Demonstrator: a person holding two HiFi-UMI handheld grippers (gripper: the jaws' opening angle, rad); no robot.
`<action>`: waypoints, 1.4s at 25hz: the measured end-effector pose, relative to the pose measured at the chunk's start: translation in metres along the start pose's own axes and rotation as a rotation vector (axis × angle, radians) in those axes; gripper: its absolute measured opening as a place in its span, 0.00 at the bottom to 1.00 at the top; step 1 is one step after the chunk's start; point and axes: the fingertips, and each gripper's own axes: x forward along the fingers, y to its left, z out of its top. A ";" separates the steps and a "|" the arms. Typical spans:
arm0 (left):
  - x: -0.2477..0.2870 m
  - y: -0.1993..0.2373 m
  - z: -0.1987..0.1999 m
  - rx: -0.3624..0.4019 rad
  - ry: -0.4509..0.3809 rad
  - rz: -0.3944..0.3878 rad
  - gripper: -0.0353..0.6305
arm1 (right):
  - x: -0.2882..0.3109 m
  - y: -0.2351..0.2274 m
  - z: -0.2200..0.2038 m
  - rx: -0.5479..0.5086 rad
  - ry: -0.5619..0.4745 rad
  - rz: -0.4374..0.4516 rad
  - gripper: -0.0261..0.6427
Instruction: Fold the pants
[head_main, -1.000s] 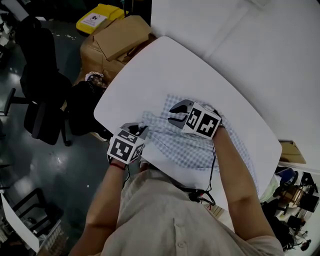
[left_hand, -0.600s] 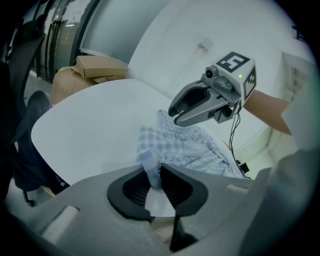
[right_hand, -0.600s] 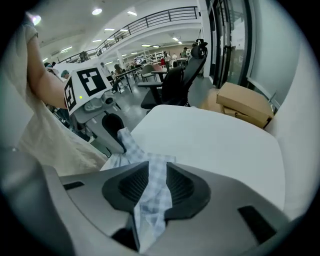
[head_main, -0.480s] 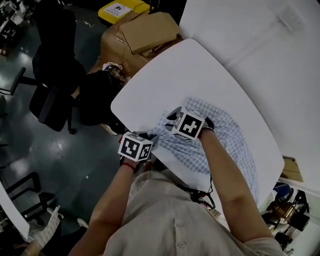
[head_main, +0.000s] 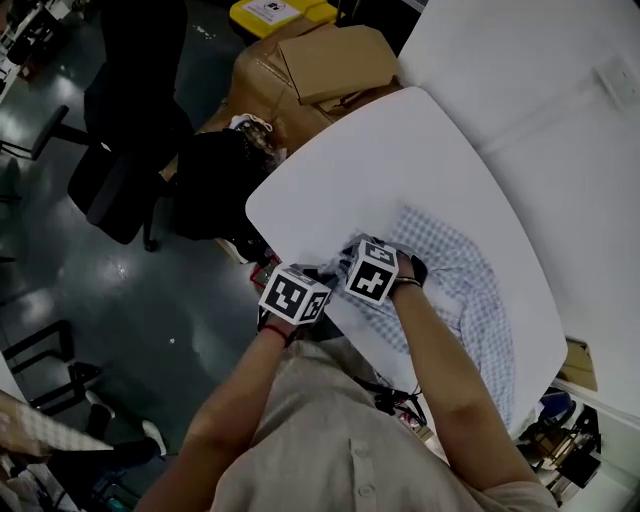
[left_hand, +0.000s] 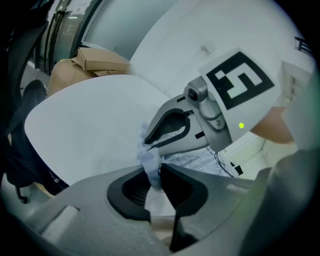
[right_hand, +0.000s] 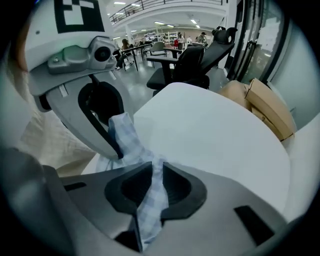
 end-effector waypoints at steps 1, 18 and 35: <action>-0.001 0.001 0.000 -0.004 -0.003 -0.004 0.12 | 0.000 -0.001 0.000 0.000 -0.005 -0.013 0.14; -0.003 0.000 0.000 -0.013 0.002 -0.005 0.13 | -0.018 -0.003 -0.002 0.158 -0.148 0.008 0.12; -0.002 -0.003 0.000 -0.002 0.015 -0.009 0.13 | -0.013 -0.003 0.004 0.118 -0.138 -0.021 0.10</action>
